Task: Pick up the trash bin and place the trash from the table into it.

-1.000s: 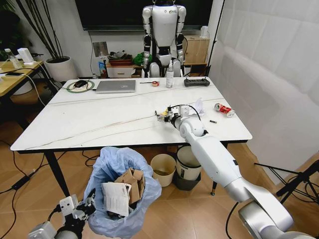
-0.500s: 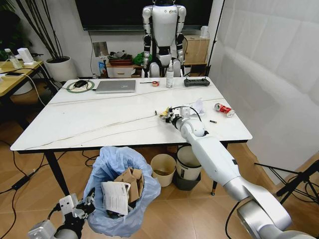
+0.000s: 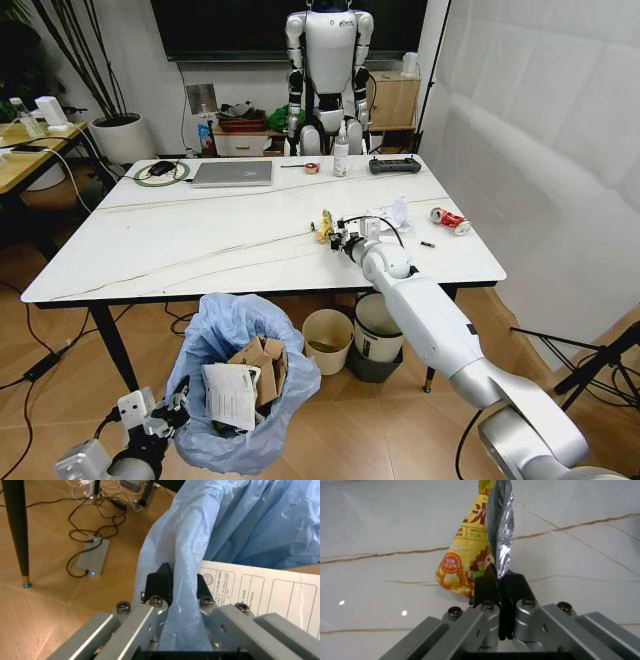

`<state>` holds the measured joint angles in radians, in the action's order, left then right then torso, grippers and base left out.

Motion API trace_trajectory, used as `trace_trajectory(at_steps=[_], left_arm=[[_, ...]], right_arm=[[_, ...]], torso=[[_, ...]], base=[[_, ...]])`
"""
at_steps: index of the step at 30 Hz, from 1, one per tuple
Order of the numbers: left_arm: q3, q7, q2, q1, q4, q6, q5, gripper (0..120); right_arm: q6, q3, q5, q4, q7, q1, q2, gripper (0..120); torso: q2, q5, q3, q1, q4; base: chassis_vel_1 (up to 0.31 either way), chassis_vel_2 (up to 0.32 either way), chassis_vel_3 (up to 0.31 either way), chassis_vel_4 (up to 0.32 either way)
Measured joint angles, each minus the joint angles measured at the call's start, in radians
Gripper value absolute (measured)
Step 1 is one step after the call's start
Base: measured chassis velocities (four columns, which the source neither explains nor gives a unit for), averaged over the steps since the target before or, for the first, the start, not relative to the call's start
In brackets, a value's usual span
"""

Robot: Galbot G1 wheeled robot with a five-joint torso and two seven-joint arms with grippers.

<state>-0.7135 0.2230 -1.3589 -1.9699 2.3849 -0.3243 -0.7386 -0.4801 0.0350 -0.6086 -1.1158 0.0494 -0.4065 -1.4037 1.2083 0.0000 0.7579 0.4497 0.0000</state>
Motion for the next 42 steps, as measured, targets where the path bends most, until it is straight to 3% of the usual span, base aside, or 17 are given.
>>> trace_trajectory(at_steps=[7,13,19,25,33,42], left_arm=[[0.0,0.006,0.005,0.006,0.0,-0.002,-0.009,1],[0.007,0.008,0.005,0.009,0.0,-0.003,-0.013,1],[0.002,0.011,0.016,0.01,0.006,-0.005,-0.028,1],[0.003,0.013,0.019,0.012,0.006,-0.008,-0.036,1],[0.006,0.021,0.025,0.022,0.002,-0.015,-0.044,1],[0.005,0.024,0.029,0.023,0.001,-0.018,-0.046,1]], right_arm=[[0.026,0.024,-0.062,-0.088,-0.012,-0.013,0.034,0],[0.098,0.076,-0.232,-0.312,-0.076,-0.059,0.114,0],[0.153,0.144,-0.371,-0.587,-0.201,-0.086,0.259,0],[0.154,0.27,-0.408,-0.796,-0.192,-0.076,0.372,0],[0.132,0.421,-0.384,-0.907,-0.159,-0.023,0.44,0],[0.119,0.522,-0.345,-0.949,-0.16,0.029,0.442,0]], torso=[[0.0,-0.0001,0.0,0.0,-0.0001],[0.0,0.0002,0.0,0.0,0.0001],[0.0,0.0001,0.0,0.0,-0.0001],[0.0,0.0001,0.0,0.0,0.0],[0.0,0.0,0.0,0.0,-0.0001],[0.0,-0.0001,0.0,0.0,0.0001]], base=[[0.0,0.0,0.0,0.0],[0.0,0.0,0.0,0.0],[0.0,0.0,0.0,0.0],[0.0,0.0,0.0,0.0],[0.0,0.0,0.0,0.0],[0.0,0.0,0.0,0.0]])
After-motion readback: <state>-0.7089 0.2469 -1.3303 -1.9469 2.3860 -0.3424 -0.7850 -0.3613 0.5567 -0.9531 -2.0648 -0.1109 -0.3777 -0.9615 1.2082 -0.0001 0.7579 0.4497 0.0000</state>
